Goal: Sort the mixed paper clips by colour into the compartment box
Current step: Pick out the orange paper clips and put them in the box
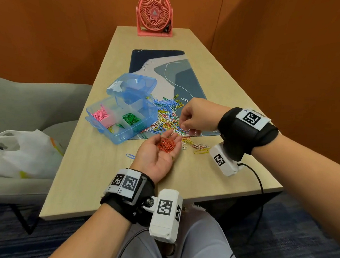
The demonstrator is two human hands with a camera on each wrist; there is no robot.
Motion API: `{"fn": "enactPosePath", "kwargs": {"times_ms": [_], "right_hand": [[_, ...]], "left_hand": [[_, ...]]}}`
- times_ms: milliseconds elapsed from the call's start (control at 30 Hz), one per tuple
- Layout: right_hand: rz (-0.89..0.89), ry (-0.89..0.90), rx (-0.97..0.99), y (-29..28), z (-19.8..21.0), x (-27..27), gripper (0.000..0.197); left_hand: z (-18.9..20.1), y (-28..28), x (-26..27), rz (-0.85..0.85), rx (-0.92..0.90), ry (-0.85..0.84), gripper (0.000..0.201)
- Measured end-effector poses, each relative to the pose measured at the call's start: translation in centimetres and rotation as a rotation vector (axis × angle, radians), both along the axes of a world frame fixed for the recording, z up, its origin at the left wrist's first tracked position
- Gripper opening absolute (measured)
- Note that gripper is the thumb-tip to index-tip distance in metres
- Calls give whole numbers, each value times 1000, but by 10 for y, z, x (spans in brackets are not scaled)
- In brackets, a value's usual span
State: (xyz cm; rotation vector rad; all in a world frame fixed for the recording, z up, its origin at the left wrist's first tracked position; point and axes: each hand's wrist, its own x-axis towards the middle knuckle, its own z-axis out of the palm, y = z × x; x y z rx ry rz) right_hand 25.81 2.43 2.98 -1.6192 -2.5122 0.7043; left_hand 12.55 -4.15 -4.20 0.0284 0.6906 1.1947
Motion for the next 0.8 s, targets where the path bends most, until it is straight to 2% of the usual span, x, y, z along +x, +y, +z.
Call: {"fn": "enactPosePath", "kwargs": {"times_ms": [133, 267, 400, 533, 667, 800], "right_hand": [[-38, -163, 48, 7, -15, 9, 11], [-29, -158, -1, 9, -26, 10, 7], [39, -266, -6, 7, -27, 6, 9], [21, -361, -7, 6, -26, 12, 22], [-78, -271, -9, 7, -19, 24, 14], [-72, -210, -115, -2, -19, 31, 7]], "left_hand": [[-4, 2, -5, 10, 2, 29, 31], [-4, 2, -5, 10, 6, 18, 31], [-4, 3, -6, 12, 13, 6, 30], [-4, 3, -5, 16, 12, 11, 30], [-4, 2, -5, 17, 15, 8, 29], [-4, 2, -5, 14, 21, 5, 29]]}}
